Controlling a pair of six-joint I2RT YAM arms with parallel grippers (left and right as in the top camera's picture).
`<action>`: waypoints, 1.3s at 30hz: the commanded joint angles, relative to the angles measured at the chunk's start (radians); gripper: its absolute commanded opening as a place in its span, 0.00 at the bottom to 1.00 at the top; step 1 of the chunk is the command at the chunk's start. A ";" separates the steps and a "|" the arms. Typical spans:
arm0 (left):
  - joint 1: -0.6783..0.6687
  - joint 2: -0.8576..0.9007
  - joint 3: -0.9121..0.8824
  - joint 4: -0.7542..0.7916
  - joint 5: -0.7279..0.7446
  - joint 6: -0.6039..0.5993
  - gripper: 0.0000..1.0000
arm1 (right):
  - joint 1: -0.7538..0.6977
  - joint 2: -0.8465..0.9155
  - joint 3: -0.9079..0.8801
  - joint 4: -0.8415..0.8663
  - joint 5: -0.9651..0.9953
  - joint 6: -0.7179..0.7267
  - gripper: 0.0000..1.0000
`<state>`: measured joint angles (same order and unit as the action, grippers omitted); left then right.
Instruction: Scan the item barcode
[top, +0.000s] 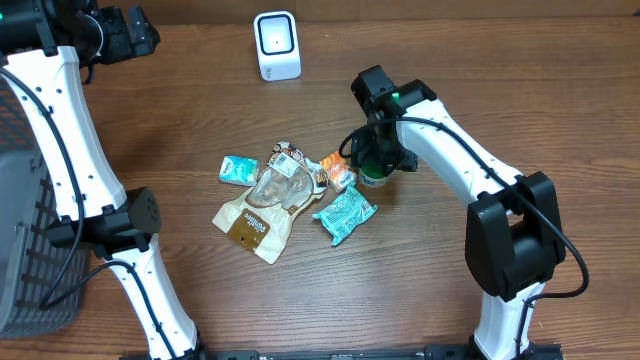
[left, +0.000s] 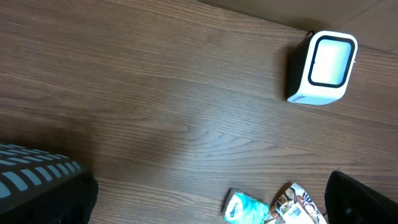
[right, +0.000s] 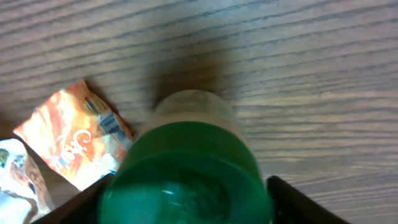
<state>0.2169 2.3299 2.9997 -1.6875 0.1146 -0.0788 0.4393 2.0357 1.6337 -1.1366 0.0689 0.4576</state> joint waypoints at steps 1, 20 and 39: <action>0.003 -0.035 0.018 -0.002 -0.007 -0.014 1.00 | -0.002 0.003 -0.004 0.006 0.028 -0.068 0.60; 0.003 -0.035 0.018 -0.002 -0.007 -0.014 0.99 | -0.002 0.003 -0.004 0.146 0.017 -1.102 0.46; 0.003 -0.035 0.018 -0.002 -0.007 -0.014 1.00 | -0.003 -0.142 0.092 0.182 -0.079 -0.765 1.00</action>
<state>0.2169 2.3299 2.9997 -1.6875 0.1146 -0.0792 0.4389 1.9987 1.6733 -0.9581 0.0109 -0.5480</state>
